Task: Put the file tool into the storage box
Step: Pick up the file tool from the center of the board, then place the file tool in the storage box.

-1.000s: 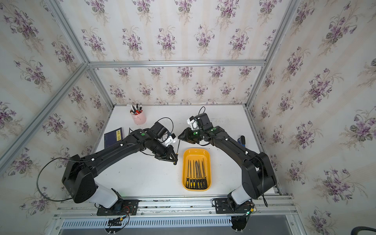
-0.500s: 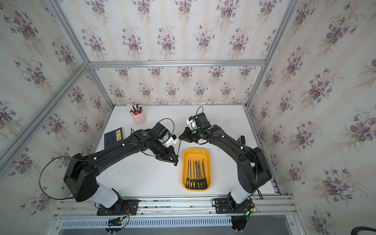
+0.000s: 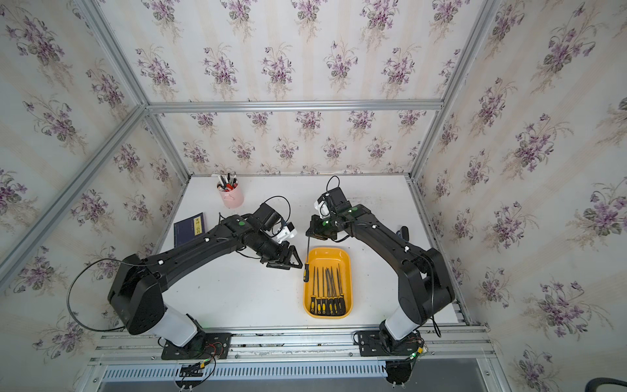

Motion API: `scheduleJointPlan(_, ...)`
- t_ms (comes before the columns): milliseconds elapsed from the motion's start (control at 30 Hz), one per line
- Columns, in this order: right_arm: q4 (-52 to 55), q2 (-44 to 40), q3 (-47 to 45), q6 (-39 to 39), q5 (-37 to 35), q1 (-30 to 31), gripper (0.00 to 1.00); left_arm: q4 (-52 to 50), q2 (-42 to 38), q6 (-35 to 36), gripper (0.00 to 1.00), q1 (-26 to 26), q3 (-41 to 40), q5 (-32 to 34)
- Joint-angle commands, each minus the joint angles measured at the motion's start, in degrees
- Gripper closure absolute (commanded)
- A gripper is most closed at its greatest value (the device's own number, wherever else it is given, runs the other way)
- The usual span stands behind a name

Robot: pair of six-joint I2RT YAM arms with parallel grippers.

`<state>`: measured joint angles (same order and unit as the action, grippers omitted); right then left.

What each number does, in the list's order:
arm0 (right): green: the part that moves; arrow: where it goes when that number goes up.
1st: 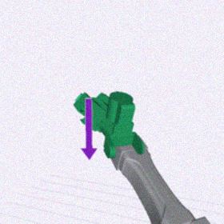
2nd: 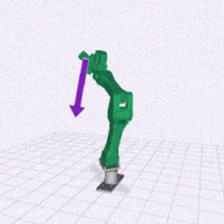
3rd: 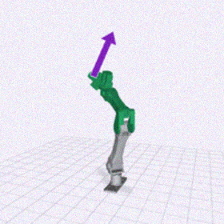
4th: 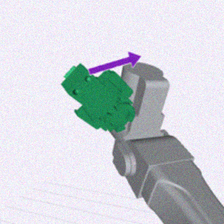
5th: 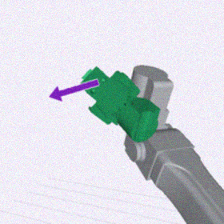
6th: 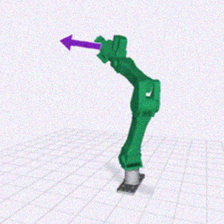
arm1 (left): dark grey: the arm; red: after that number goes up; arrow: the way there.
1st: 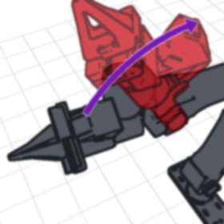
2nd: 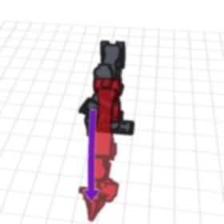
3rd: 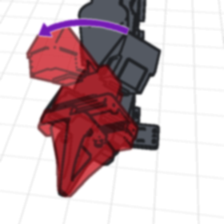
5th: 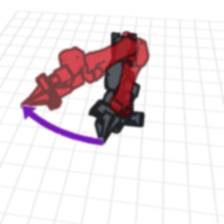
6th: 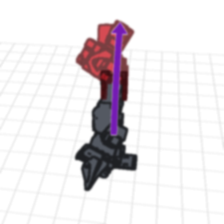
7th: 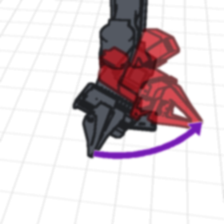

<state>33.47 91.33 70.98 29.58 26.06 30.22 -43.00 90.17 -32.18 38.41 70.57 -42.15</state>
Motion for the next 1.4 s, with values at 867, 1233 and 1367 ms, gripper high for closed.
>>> scheduleJointPlan(867,3.14,1.96,-13.12,-1.38,-12.0,5.2,1.0,-0.14,-3.8,-0.23,0.19,-3.88,-5.33,2.68)
scheduleJointPlan(1233,1.96,2.58,-15.48,-1.14,-12.84,6.15,1.0,0.38,-3.43,-0.08,0.18,-4.15,-6.45,2.42)
scheduleJointPlan(1367,1.68,2.53,-15.9,-1.15,-13.44,6.18,1.0,0.6,-3.19,-0.08,0.18,-4.22,-6.59,2.61)
